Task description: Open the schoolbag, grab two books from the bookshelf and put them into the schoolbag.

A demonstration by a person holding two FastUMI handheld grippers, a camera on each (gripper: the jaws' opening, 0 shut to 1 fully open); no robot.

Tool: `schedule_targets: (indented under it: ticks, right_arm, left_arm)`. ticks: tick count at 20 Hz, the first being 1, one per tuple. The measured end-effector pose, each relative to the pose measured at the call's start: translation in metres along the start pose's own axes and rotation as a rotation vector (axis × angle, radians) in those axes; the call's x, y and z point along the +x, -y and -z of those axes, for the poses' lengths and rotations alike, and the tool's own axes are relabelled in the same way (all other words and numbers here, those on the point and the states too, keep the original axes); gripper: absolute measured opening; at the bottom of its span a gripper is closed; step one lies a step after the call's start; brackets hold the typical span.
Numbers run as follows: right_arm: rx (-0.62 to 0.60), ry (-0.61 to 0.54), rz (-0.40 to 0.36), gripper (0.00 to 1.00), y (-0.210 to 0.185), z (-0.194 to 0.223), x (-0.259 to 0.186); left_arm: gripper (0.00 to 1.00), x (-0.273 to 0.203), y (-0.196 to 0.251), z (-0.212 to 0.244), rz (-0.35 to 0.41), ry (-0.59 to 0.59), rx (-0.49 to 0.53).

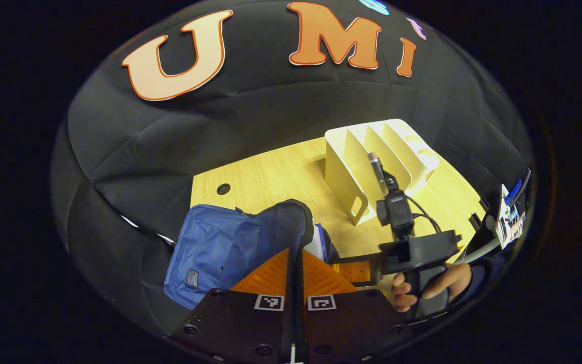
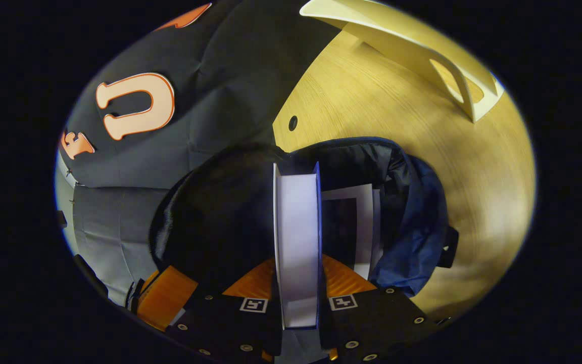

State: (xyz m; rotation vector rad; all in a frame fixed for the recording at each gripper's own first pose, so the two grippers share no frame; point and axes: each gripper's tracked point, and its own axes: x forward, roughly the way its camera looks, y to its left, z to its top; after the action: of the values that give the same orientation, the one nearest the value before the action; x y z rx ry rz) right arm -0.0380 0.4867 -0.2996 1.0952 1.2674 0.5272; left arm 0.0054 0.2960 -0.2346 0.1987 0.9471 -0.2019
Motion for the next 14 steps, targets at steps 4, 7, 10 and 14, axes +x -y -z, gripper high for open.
schedule_targets:
  ticks: [4, 7, 10, 14]
  right_arm:
    - [0.013, 0.006, -0.031, 0.29, -0.001, 0.001, 0.018]
    - [0.019, 0.001, -0.051, 0.29, 0.0, 0.003, 0.029]
    - [0.027, -0.002, -0.062, 0.29, 0.004, 0.004, 0.042]
    - [0.037, -0.006, 0.015, 0.38, 0.017, 0.006, 0.048]
  left_arm:
    - [0.03, -0.001, 0.004, 0.003, 0.013, -0.003, -0.005]
    - [0.02, -0.003, 0.005, 0.005, 0.015, -0.01, -0.009]
    - [0.02, -0.003, 0.006, 0.005, 0.016, -0.011, -0.007]
    - [0.02, 0.001, 0.002, 0.007, -0.002, -0.01, -0.02]
